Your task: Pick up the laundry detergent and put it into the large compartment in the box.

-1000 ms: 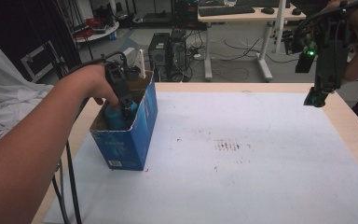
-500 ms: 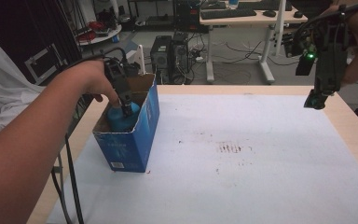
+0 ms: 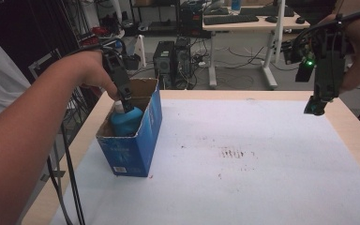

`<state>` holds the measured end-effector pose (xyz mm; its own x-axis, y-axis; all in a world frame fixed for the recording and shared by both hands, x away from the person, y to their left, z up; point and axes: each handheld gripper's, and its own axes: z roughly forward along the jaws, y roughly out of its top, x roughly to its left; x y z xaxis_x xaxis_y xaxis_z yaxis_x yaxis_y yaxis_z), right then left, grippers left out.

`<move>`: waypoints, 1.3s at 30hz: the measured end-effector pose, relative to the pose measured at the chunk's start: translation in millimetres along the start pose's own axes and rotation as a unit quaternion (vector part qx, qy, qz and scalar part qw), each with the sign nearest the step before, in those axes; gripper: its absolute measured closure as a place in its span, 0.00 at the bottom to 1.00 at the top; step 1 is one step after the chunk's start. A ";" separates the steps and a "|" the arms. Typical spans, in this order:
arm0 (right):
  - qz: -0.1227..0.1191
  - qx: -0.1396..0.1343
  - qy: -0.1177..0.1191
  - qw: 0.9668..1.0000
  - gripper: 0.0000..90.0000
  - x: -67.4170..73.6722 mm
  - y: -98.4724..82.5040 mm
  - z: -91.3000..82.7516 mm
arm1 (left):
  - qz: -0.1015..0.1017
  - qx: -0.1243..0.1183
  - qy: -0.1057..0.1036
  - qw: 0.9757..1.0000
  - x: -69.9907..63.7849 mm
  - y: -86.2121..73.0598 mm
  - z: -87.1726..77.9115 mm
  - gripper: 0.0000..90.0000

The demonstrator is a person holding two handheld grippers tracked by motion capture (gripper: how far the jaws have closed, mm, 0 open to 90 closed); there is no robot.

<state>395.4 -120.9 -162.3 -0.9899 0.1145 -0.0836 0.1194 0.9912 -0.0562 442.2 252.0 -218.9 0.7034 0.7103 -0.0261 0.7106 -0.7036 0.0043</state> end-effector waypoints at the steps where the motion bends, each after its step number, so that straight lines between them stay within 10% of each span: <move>1: 0.001 0.001 0.000 1.000 0.03 0.1 0.2 -0.1 | 0.008 0.004 -0.001 1.000 -0.4 0.2 -1.9 0.19; 20: -0.004 -0.001 0.001 1.000 0.03 -0.7 3.7 2.4 | 0.111 0.008 0.001 0.994 -42.8 19.0 -28.4 0.10; 34: -0.003 -0.006 0.006 1.000 0.03 -0.5 -2.6 9.5 | 0.227 0.013 -0.016 0.974 -87.6 58.1 -18.1 0.04; 39: -0.009 -0.007 0.008 1.000 0.03 1.1 -0.8 15.3 | 0.237 0.010 -0.012 0.971 -94.3 72.8 -11.6 0.03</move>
<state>395.4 -122.5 -177.6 -0.9930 0.0973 -0.0666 0.1004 0.9940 -0.0440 427.8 134.2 -204.6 0.9509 0.3053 -0.0500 0.3058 -0.9521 0.0017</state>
